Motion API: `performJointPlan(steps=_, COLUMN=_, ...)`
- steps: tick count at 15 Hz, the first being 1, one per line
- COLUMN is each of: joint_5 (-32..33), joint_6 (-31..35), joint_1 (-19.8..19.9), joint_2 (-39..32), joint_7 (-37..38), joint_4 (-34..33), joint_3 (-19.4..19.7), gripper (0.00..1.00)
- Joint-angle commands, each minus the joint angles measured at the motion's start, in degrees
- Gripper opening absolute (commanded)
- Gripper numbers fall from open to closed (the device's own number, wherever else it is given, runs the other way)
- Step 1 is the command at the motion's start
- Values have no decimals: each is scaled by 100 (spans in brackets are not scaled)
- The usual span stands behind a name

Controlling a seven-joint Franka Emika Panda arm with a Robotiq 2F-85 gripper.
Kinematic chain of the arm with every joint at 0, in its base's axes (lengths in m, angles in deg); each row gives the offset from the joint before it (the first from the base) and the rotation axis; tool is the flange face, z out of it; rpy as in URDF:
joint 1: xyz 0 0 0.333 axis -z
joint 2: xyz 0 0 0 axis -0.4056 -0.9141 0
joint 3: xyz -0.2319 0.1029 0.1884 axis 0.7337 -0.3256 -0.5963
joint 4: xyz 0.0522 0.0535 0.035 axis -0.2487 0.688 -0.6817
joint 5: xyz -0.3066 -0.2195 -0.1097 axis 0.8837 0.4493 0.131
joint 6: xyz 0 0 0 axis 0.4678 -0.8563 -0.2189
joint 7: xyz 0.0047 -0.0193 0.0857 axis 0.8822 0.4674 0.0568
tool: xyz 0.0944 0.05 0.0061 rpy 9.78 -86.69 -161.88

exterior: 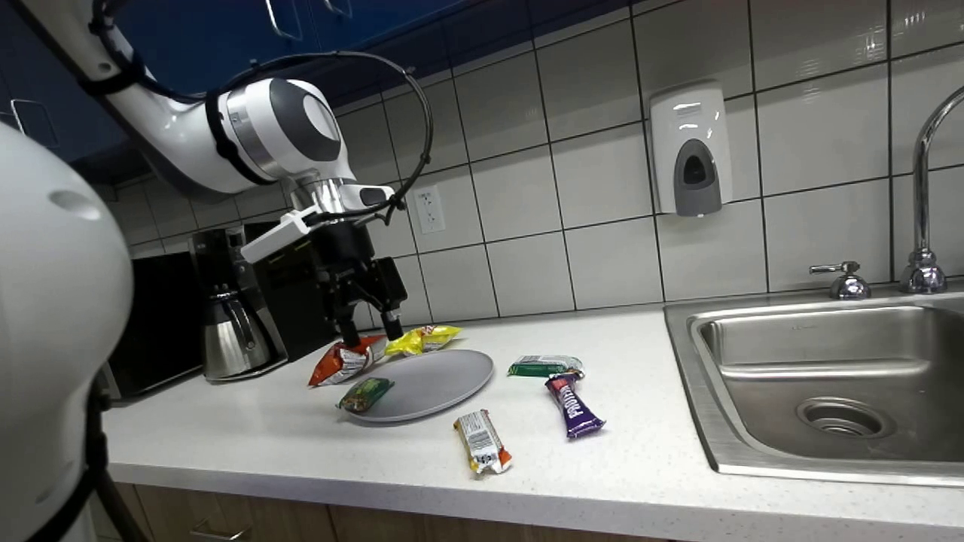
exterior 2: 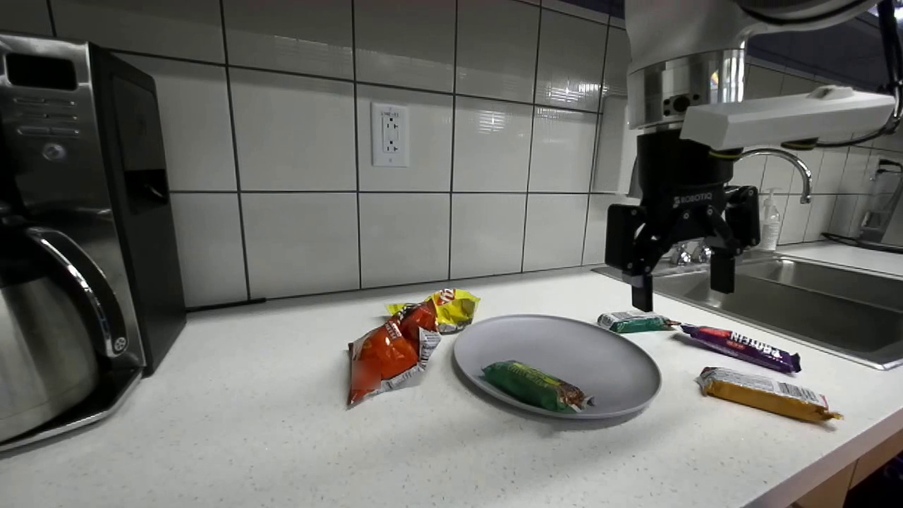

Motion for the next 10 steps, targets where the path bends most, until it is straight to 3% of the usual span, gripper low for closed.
performJointPlan(steps=1, joint_5=133, joint_6=-272, joint_1=279, joint_2=454, joint_7=56, joint_4=336, joint_3=-81, gripper=100)
performJointPlan(steps=10, joint_5=209, joint_6=-637, joint_1=689, joint_2=1045, joint_7=-234, joint_4=755, joint_3=99, gripper=100)
